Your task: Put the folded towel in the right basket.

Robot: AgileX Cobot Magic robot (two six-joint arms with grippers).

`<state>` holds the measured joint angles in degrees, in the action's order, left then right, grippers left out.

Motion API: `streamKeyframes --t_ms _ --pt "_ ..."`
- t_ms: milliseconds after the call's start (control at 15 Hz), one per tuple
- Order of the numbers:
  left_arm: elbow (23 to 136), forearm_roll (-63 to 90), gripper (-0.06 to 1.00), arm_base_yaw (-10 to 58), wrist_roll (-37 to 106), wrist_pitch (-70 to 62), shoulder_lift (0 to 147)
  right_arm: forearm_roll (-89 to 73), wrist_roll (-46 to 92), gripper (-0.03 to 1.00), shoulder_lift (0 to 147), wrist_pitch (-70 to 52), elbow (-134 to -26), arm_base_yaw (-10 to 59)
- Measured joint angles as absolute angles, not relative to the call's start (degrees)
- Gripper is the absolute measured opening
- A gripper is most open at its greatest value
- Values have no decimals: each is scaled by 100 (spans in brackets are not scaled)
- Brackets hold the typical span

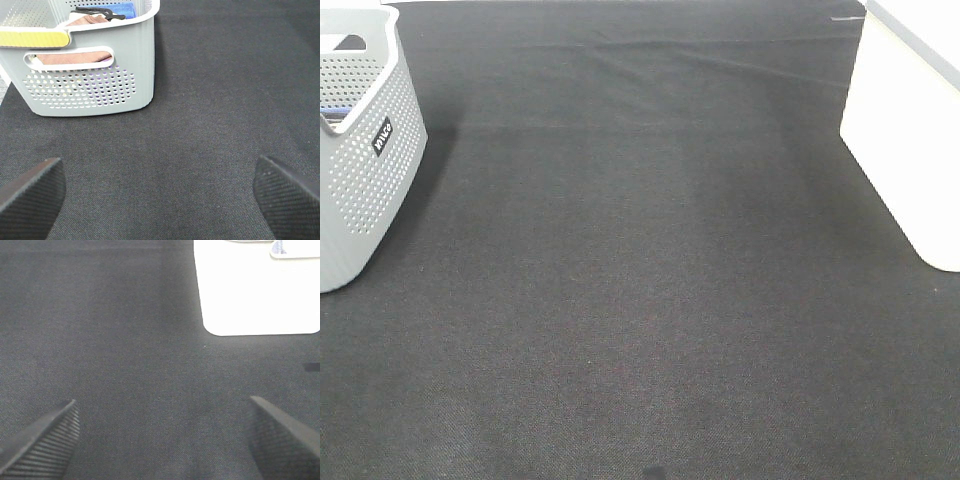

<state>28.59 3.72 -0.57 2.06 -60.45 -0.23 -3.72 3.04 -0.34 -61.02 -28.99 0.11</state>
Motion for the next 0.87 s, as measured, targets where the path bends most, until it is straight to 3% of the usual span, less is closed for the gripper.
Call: streamKeyframes --t_ms 867 --pt "2859 372 97 -57 206 -6045 -23 -372 304 84 -40 -6102 -2899 11"
